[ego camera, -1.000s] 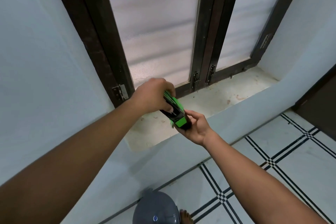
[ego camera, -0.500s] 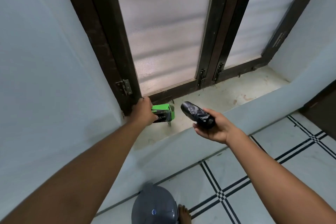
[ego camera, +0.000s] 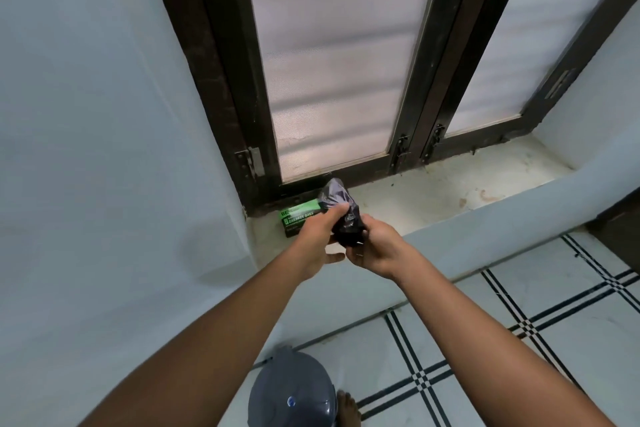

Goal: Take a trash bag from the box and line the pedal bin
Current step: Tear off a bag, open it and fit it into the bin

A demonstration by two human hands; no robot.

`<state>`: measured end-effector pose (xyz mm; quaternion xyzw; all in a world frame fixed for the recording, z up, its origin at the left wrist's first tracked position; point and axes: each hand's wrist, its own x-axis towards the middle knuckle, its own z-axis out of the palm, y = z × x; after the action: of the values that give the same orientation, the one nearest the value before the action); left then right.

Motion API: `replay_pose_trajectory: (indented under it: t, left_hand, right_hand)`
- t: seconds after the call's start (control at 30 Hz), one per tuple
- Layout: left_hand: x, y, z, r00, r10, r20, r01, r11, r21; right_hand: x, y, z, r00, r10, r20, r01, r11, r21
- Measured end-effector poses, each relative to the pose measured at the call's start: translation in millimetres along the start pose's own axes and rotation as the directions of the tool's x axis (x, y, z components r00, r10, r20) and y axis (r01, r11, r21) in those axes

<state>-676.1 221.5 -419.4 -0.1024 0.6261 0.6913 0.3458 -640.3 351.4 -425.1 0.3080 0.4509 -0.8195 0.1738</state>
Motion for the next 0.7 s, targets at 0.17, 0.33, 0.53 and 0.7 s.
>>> replay_pose_trajectory:
  t: [0.17, 0.33, 0.53, 0.7]
  left_hand:
    - [2.9, -1.9, -8.4, 0.979, 0.135, -0.153, -0.108, 0.979, 0.170]
    - [-3.5, 5.5, -13.2, 0.960, 0.239, -0.149, -0.151, 0.883, 0.445]
    - [-19.0, 15.5, -28.7, 1.000, -0.030, 0.004, 0.030, 0.995, -0.095]
    - [-24.7, 21.9, -28.1, 0.996, -0.082, 0.023, 0.086, 0.965, -0.249]
  right_hand:
    - [-5.2, -7.0, 16.4, 0.960, -0.261, -0.099, 0.221, 0.928, -0.300]
    - [0.4, -14.6, 25.6, 0.914, -0.403, -0.050, 0.304, 0.760, -0.574]
    - [4.1, -19.8, 14.8, 0.857, -0.454, -0.246, 0.290, 0.817, -0.499]
    - [-9.1, -23.8, 18.1, 0.756, -0.588, -0.288, 0.265, 0.676, -0.687]
